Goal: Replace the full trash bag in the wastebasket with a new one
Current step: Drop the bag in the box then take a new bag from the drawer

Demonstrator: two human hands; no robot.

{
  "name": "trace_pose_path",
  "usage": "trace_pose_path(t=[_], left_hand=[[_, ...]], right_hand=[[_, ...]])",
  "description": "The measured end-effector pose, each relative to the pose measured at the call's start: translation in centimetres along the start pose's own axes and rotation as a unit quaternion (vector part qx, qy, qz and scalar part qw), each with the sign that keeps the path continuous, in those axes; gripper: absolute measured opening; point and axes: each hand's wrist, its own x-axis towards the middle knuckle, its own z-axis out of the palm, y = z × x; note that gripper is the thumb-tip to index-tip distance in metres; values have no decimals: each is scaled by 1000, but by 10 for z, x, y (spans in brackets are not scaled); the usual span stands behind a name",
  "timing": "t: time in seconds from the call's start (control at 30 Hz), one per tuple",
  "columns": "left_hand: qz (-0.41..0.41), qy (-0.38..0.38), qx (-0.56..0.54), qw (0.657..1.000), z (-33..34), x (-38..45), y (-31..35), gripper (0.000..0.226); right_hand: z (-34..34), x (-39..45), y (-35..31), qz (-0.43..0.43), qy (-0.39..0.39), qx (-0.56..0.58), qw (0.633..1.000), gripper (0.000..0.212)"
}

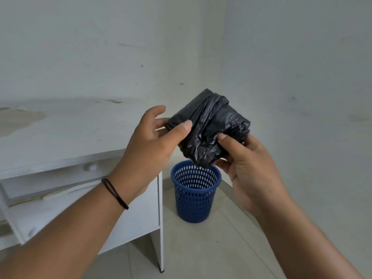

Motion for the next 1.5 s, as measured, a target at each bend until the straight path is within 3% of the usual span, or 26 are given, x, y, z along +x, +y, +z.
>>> trace_pose_path(t=[0.1, 0.2, 0.3, 0.37, 0.4, 0.53, 0.77, 1.03, 1.1, 1.2, 1.27, 1.37, 1.5], left_hand=[[-63, -96, -126, 985, 11, 28, 29, 52], [-121, -104, -189, 969, 18, 52, 69, 42], [-117, -31, -74, 990, 19, 77, 117, 44], [-57, 24, 26, 998, 15, 88, 161, 44], [-25, 9, 34, 999, 14, 92, 186, 42], [1, -145, -16, 989, 17, 103, 283, 53], [-36, -92, -94, 991, 2, 132, 388, 43], [-46, -69, -132, 988, 36, 150, 429, 41], [-49, -65, -134, 988, 56, 159, 432, 55], [-34, -23, -29, 999, 96, 173, 434, 85], [-16, 41, -7, 999, 121, 183, 434, 69], [-44, 101, -116, 987, 143, 203, 434, 27], [-105, 90, -241, 961, 152, 223, 428, 28]], right_hand=[[0, 23, -36, 12, -25, -1, 1000, 22], [10, 43, -79, 49, -45, 19, 998, 26], [27, 59, -131, 58, -22, 3, 998, 28], [41, 68, -169, 40, 14, -54, 998, 28], [50, 71, -189, 27, 27, -88, 995, 28], [93, 76, -271, -10, 14, -162, 987, 30], [123, 81, -381, -14, -89, -206, 974, 66], [101, 115, -437, -35, -42, -147, 988, 26], [84, 132, -445, -44, -42, -153, 986, 22], [58, 157, -452, -67, -64, -185, 978, 15], [37, 175, -457, -72, -70, -185, 978, 14], [-3, 206, -464, -54, -45, -137, 988, 16], [-43, 246, -469, 52, -18, -16, 998, 13]])
